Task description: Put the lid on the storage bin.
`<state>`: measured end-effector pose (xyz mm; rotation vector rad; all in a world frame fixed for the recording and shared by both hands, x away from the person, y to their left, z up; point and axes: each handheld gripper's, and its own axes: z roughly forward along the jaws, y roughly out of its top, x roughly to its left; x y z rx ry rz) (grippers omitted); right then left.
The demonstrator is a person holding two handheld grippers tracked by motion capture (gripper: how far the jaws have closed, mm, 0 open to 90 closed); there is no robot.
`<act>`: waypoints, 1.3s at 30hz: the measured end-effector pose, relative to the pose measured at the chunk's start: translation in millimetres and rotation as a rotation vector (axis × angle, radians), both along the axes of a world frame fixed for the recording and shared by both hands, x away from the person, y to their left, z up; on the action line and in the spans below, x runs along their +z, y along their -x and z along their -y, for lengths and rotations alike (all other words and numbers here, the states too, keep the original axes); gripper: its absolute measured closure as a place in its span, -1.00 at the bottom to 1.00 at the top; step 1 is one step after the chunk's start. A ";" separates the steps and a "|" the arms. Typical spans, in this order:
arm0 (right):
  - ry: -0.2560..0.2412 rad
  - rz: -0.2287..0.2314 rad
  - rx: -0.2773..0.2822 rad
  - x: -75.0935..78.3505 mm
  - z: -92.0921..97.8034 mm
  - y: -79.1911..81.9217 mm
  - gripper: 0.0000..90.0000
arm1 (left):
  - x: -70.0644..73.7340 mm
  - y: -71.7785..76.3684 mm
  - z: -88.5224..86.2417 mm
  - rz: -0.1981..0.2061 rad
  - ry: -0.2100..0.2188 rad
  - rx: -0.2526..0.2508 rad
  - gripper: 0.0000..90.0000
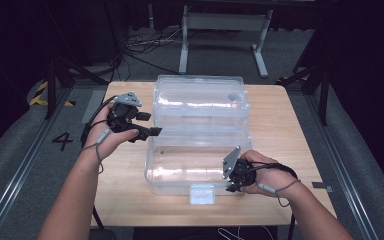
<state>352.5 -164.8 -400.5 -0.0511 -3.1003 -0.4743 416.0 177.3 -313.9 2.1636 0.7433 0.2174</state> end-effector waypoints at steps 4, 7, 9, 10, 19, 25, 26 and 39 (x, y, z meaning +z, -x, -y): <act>-0.008 -0.002 -0.004 0.0 0.9 0.2 0.85 | 3.3 -4.9 9.6 0.004 -0.013 -0.007 -0.29; -0.031 -0.011 0.006 -1.2 2.9 -2.3 0.85 | 6.7 -9.4 20.0 0.006 -0.021 -0.016 -0.29; -0.023 -0.009 0.009 -0.6 2.6 -2.2 0.85 | 9.7 -13.0 27.8 0.011 -0.023 -0.020 -0.29; -0.019 -0.014 0.017 -0.3 1.9 -2.5 0.85 | 11.0 -14.7 31.1 0.014 -0.024 -0.022 -0.29; -0.028 -0.022 0.016 -1.0 2.6 -3.3 0.84 | 19.1 -32.6 58.0 0.020 -0.015 -0.060 -0.28; -0.032 -0.025 0.018 -1.2 2.8 -3.4 0.84 | 20.6 -45.3 75.3 0.015 -0.044 -0.088 -0.28; -0.032 -0.023 0.014 -1.3 2.9 -3.2 0.84 | 20.4 -47.3 78.1 0.014 -0.047 -0.094 -0.28; -0.042 -0.020 0.019 -2.0 3.5 -3.5 0.84 | 15.4 -69.7 108.6 -0.005 -0.099 -0.169 -0.14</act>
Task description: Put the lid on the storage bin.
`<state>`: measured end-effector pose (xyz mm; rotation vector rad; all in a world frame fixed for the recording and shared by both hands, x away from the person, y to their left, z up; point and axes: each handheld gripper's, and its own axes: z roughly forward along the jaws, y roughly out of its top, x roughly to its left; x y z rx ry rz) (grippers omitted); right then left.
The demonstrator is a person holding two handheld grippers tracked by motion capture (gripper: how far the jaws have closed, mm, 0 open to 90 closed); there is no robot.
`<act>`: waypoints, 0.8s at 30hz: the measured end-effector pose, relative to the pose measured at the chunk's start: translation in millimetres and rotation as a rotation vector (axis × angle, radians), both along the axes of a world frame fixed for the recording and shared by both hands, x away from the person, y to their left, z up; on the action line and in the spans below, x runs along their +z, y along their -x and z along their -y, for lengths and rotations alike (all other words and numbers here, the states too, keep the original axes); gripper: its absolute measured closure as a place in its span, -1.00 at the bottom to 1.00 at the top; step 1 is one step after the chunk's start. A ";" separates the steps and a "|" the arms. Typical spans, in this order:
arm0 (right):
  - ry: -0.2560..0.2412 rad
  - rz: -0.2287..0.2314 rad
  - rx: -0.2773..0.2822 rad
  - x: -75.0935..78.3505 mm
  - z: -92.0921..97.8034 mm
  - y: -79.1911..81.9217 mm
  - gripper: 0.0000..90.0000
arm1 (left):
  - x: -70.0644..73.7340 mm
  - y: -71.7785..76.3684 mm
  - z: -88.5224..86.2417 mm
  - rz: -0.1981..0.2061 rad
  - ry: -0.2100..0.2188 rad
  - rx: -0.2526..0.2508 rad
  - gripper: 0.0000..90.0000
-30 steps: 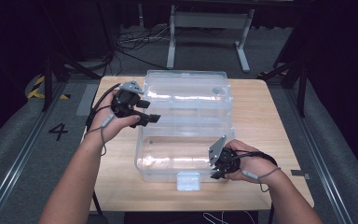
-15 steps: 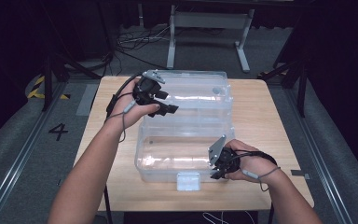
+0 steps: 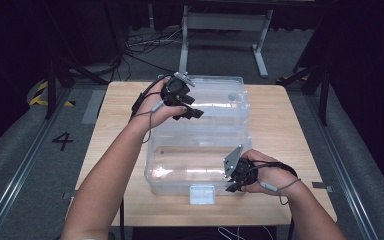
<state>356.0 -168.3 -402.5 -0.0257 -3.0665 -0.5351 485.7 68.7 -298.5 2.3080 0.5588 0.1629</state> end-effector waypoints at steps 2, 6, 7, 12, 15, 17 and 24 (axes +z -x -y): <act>-0.002 -0.004 -0.001 0.0 0.1 -0.1 0.83 | -1.7 -1.7 2.7 -0.004 -0.010 -0.022 -0.06; -0.007 -0.006 0.002 -0.3 0.7 -0.9 0.83 | -6.4 -3.9 7.5 -0.032 -0.039 -0.064 0.17; -0.007 -0.005 0.002 -0.3 0.7 -0.9 0.83 | -7.9 -3.9 8.7 -0.037 -0.049 -0.067 0.20; -0.007 -0.007 0.003 -0.4 0.4 -1.1 0.83 | -6.5 -2.6 11.8 -0.056 -0.054 -0.100 0.35; -0.004 -0.009 -0.001 -0.3 0.5 -0.9 0.83 | -3.8 -1.2 14.8 -0.044 -0.090 -0.096 0.45; -0.002 -0.013 0.001 -0.3 0.4 -1.1 0.83 | -2.2 -1.1 16.8 -0.040 -0.114 -0.096 0.54; -0.014 -0.020 -0.004 -1.1 1.4 -1.4 0.82 | 1.7 -2.7 17.9 -0.067 -0.145 -0.075 0.82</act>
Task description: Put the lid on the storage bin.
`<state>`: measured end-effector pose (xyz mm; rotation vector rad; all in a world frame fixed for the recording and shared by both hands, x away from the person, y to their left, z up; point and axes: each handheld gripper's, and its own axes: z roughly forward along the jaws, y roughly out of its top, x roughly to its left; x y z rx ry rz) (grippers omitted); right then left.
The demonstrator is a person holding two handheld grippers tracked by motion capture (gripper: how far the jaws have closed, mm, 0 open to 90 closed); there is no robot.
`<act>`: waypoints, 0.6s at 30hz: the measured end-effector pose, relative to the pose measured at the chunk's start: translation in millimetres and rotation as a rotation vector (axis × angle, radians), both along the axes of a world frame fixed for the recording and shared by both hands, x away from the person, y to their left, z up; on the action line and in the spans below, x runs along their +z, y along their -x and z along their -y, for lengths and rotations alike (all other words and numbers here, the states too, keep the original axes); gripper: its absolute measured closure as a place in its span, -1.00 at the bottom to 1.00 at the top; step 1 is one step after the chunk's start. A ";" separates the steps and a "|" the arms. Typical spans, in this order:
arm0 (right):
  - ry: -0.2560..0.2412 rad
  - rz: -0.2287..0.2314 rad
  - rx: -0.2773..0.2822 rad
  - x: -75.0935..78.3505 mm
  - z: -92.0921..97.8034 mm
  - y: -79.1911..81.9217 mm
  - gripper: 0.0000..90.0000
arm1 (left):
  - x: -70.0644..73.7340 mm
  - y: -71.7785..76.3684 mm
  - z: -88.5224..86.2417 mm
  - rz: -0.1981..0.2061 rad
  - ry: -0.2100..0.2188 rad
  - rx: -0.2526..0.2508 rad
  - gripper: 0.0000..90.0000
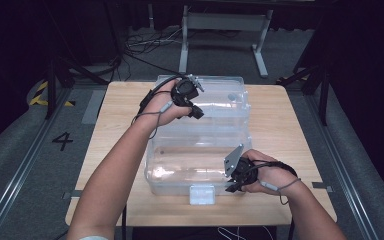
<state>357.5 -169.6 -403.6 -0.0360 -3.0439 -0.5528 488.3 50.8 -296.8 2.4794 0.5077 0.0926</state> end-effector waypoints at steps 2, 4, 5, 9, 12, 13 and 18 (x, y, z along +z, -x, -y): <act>-0.001 0.001 0.000 -0.1 0.0 0.1 0.82 | 0.8 0.1 0.2 -0.004 -0.006 0.002 0.82; 0.000 0.003 0.000 -0.1 -0.2 0.5 0.82 | 1.1 0.6 0.8 0.001 -0.011 0.000 0.82; -0.002 0.004 0.003 -0.2 -0.2 0.1 0.82 | 1.6 0.8 1.0 0.004 -0.020 -0.004 0.83; -0.001 0.005 0.002 -0.2 -0.2 0.3 0.83 | 4.8 4.1 2.2 0.007 -0.035 -0.022 0.84; 0.000 0.006 0.002 -0.2 -0.3 0.4 0.83 | 6.0 7.2 2.9 0.009 -0.032 -0.033 0.85; 0.000 0.006 0.002 -0.2 -0.3 0.4 0.83 | 7.3 9.0 2.8 0.009 -0.038 -0.042 0.85; 0.002 0.014 0.004 0.1 -0.5 1.0 0.83 | 11.0 18.4 2.3 0.009 -0.045 -0.067 0.86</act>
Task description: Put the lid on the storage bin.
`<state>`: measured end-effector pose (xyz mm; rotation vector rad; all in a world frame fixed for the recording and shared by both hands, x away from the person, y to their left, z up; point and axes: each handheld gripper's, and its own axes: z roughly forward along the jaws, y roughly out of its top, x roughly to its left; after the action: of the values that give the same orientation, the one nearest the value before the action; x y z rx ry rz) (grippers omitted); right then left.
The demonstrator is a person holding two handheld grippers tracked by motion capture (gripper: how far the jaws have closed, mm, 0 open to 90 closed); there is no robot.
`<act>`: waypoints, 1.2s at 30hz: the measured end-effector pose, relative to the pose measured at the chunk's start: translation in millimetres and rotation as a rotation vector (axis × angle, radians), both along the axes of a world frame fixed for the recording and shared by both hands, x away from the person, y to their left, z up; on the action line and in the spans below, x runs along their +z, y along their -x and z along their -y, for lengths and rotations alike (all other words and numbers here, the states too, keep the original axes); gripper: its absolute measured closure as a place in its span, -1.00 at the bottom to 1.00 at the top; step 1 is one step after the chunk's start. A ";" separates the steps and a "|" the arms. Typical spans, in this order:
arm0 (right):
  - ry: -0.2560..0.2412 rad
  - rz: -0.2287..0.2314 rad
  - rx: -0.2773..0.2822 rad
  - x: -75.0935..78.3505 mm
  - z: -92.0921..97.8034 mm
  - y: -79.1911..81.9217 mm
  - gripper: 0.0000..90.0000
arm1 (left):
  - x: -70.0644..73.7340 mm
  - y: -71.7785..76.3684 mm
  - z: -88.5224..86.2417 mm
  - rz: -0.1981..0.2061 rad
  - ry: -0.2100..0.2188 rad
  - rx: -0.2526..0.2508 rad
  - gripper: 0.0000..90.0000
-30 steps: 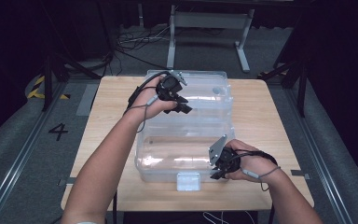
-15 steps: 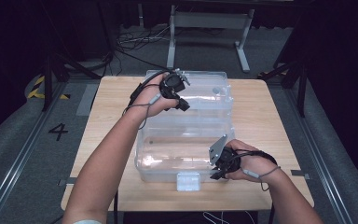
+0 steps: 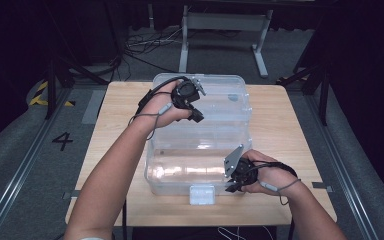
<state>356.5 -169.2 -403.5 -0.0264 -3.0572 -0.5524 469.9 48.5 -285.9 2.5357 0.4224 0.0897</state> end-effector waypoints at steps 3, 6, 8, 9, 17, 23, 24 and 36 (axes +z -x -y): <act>0.001 0.003 -0.001 0.1 -0.1 0.3 0.83 | 1.3 4.8 -0.1 -0.001 0.001 -0.012 0.87; 0.006 0.003 -0.010 0.4 -0.1 1.0 0.83 | 2.1 7.4 0.0 -0.002 0.000 -0.020 0.88; 0.008 0.002 -0.009 0.6 -0.1 0.9 0.83 | 3.4 10.8 0.2 -0.006 -0.007 -0.030 0.88; 0.007 0.002 -0.009 0.6 0.0 1.0 0.83 | 3.4 11.6 0.3 -0.007 -0.007 -0.031 0.88; 0.000 0.009 -0.019 0.4 0.4 2.5 0.84 | 5.1 20.2 1.4 -0.003 -0.023 -0.049 0.89; 0.001 0.012 -0.015 0.7 1.0 2.4 0.84 | 6.6 28.2 4.1 0.012 -0.053 -0.056 0.89; 0.001 0.013 -0.016 0.7 1.1 2.6 0.84 | 6.8 29.6 4.3 0.011 -0.056 -0.056 0.89; -0.011 0.016 -0.023 0.7 3.0 3.7 0.84 | 7.0 40.2 5.7 0.010 -0.075 -0.071 0.90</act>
<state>352.8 -172.1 -402.8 -0.0574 -3.0726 -0.5741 429.8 42.9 -278.9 2.6198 0.3300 0.0935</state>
